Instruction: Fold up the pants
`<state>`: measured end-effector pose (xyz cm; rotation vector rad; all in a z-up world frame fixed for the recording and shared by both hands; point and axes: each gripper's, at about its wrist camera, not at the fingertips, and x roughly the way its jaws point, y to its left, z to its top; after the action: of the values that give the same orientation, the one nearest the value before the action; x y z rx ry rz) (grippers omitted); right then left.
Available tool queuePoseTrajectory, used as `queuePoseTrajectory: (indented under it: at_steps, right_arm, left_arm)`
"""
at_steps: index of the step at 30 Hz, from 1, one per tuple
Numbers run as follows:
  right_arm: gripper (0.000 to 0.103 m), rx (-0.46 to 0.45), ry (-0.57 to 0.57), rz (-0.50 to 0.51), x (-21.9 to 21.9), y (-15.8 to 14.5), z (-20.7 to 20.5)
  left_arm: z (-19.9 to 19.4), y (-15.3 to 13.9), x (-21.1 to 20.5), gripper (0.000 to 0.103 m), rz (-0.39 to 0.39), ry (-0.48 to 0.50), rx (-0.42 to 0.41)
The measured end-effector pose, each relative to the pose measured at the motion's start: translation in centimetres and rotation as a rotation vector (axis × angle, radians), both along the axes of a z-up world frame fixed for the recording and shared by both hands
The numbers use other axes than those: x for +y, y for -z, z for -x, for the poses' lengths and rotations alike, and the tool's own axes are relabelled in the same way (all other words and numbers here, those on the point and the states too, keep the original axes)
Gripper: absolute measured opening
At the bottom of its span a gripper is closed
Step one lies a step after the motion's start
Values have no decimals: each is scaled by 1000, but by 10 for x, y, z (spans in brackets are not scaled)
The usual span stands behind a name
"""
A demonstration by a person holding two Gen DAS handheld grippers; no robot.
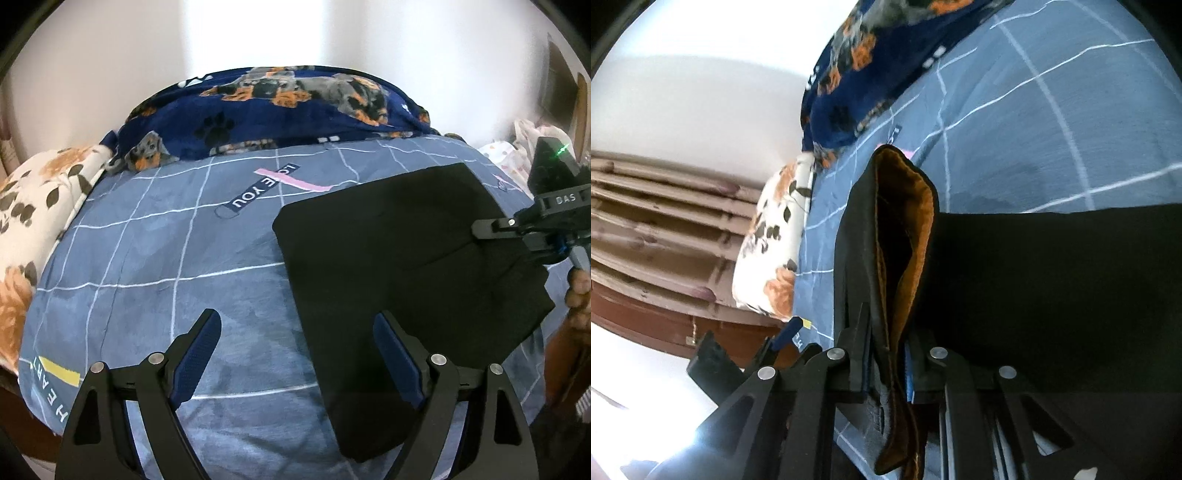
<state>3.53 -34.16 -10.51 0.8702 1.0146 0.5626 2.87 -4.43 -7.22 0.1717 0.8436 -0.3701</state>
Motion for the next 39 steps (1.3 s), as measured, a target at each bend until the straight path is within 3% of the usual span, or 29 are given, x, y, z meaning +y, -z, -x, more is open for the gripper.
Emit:
queuePoseTrajectory:
  at_steps: [16,39]
  right_arm:
    - [13,52,212,-45,-99,25,49]
    - [13,56,318,-90,-147,49,73]
  left_arm:
    - [5,-2,-36,88,-32,94,-4]
    - [7,7,-70,88,-79,174,8]
